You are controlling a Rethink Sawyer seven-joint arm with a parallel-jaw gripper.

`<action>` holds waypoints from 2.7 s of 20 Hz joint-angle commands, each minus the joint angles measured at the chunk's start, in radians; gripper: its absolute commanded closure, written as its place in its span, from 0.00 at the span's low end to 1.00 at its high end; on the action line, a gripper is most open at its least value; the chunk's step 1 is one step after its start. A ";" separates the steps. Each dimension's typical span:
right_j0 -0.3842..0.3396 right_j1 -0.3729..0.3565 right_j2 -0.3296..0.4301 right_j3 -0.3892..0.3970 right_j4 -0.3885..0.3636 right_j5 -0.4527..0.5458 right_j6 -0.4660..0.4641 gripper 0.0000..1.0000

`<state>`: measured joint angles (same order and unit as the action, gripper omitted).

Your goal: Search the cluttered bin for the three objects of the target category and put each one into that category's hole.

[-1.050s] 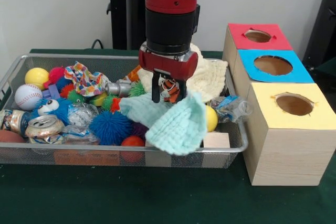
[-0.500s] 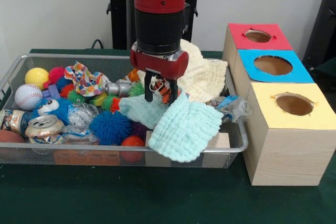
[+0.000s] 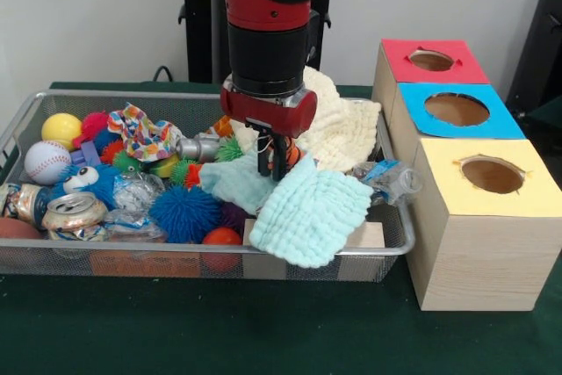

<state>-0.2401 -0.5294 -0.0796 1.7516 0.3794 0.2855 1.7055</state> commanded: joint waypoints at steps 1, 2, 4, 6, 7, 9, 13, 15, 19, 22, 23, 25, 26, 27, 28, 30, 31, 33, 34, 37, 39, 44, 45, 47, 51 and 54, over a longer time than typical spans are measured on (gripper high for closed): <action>-0.013 0.032 0.091 0.038 0.009 0.007 0.176 1.00; -0.013 0.033 0.089 0.038 0.008 -0.004 0.179 1.00; -0.021 0.034 0.090 0.041 0.009 -0.021 0.182 1.00; -0.025 0.021 0.079 0.040 0.001 0.024 0.164 1.00; -0.028 0.008 0.076 0.045 -0.003 0.041 0.155 1.00; -0.017 -0.045 0.043 0.062 -0.015 0.106 0.147 1.00; -0.005 -0.177 -0.016 0.080 -0.045 0.300 0.124 1.00; -0.005 -0.221 -0.035 0.080 -0.061 0.372 0.115 1.00; -0.001 -0.263 -0.064 0.081 -0.081 0.432 0.118 1.00; 0.000 -0.288 -0.070 0.104 -0.082 0.434 0.123 1.00; 0.007 -0.298 -0.076 0.113 -0.084 0.433 0.128 1.00; 0.011 -0.309 -0.077 0.131 -0.077 0.429 0.137 1.00; 0.014 -0.314 -0.081 0.138 -0.074 0.425 0.145 1.00; 0.018 -0.320 -0.081 0.149 -0.072 0.417 0.149 1.00; 0.025 -0.324 -0.083 0.159 -0.069 0.414 0.159 1.00; 0.042 -0.326 -0.076 0.185 -0.052 0.388 0.182 1.00; 0.055 -0.326 -0.075 0.199 -0.042 0.371 0.201 1.00; 0.088 -0.324 -0.083 0.215 -0.028 0.343 0.244 1.00; 0.107 -0.323 -0.091 0.221 -0.024 0.335 0.266 1.00; 0.137 -0.315 -0.100 0.223 -0.009 0.326 0.292 1.00; 0.154 -0.308 -0.110 0.215 -0.002 0.331 0.304 1.00; 0.175 -0.290 -0.118 0.211 0.020 0.312 0.316 1.00; 0.178 -0.285 -0.115 0.215 0.027 0.300 0.319 1.00; 0.175 -0.284 -0.099 0.242 0.046 0.262 0.311 1.00; 0.186 -0.279 -0.093 0.255 0.062 0.240 0.325 1.00; 0.196 -0.274 -0.089 0.260 0.075 0.228 0.339 1.00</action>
<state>-0.0505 -0.8378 -0.2025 1.9373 0.3996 0.5910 1.7718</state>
